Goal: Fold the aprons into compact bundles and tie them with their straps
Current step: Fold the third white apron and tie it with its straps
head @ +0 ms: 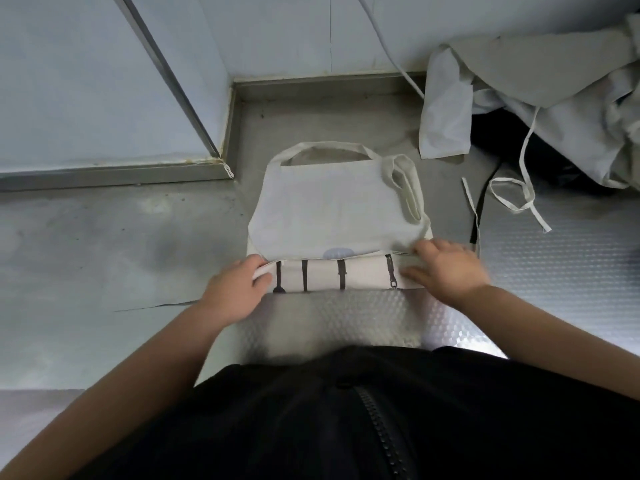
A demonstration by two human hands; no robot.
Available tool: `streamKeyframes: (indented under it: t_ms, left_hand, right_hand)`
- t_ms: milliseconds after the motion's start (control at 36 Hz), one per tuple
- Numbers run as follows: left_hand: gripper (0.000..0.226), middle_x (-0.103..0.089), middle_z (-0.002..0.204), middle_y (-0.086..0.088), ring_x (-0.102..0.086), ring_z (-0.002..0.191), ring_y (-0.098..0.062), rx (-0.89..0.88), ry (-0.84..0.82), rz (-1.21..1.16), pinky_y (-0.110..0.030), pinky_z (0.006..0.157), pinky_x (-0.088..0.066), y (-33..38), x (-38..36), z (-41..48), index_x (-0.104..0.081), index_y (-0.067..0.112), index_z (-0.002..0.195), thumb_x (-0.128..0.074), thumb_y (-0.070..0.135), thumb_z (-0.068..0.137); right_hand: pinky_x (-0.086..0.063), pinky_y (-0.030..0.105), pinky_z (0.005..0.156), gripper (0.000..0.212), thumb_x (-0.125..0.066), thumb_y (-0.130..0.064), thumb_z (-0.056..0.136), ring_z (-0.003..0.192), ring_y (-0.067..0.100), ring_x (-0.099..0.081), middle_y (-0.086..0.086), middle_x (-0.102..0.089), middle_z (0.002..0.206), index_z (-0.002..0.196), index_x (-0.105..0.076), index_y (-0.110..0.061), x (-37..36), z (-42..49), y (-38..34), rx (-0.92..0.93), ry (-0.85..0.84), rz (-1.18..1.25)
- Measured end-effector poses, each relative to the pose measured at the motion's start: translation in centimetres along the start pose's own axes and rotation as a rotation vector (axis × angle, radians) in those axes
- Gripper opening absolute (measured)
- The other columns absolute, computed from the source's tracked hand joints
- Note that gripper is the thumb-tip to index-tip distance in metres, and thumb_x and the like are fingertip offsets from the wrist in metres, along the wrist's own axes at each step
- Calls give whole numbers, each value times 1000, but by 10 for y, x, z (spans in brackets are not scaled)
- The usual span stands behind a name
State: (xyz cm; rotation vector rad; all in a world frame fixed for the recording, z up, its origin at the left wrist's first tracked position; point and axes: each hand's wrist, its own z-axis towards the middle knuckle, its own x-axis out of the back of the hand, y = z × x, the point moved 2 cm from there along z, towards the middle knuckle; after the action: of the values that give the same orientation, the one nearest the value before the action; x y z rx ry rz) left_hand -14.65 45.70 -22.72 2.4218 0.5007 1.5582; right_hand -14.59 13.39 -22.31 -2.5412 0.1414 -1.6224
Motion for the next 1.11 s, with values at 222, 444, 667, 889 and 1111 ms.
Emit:
streamKeyframes:
  t_ms: [222, 444, 667, 889, 1111]
  left_hand:
    - [83, -26, 154, -6, -15, 140, -23, -391, 124, 590, -59, 109, -12, 10, -27, -21, -28, 29, 147, -62, 18, 71]
    - [86, -11, 154, 9, -7, 143, -14, -315, -49, 490, -51, 112, 12, 13, -23, -13, -6, 35, 149, -43, 72, 80]
    - [44, -50, 106, 9, -43, 111, -18, -402, 3, 94, -21, 87, -31, 15, -7, 13, -65, 22, 108, -56, 55, 80]
    - [43, -51, 133, 3, -39, 127, -18, -296, 43, 445, -41, 109, -9, 30, 5, 32, -30, 27, 140, -38, 29, 98]
    - [88, -1, 158, 7, 1, 144, -13, -411, -47, 408, -36, 115, 5, 30, -26, 15, 4, 31, 150, 0, 71, 72]
  right_hand:
    - [4, 38, 116, 89, 0, -66, 77, 142, 24, -16, 0, -19, 155, 147, -28, -20, -23, -16, -21, 271, -19, -225]
    - [-9, 30, 115, 64, -43, -55, 92, 141, 17, -24, -5, -24, 155, 147, -25, -26, -11, -9, -22, 278, -41, -160]
    - [-33, 30, 65, 35, -44, -47, 94, 99, 30, -59, 8, -65, 102, 109, -50, -17, 11, 10, -20, 138, -28, 8]
    - [-17, 40, 111, 41, -33, -33, 100, 134, 28, -30, 6, -33, 147, 141, -30, -30, 21, 28, -33, 175, -3, -366]
    - [5, 34, 116, 81, -30, -72, 86, 145, 20, -7, -3, -4, 158, 151, -6, -30, -5, 15, -36, 302, -155, -230]
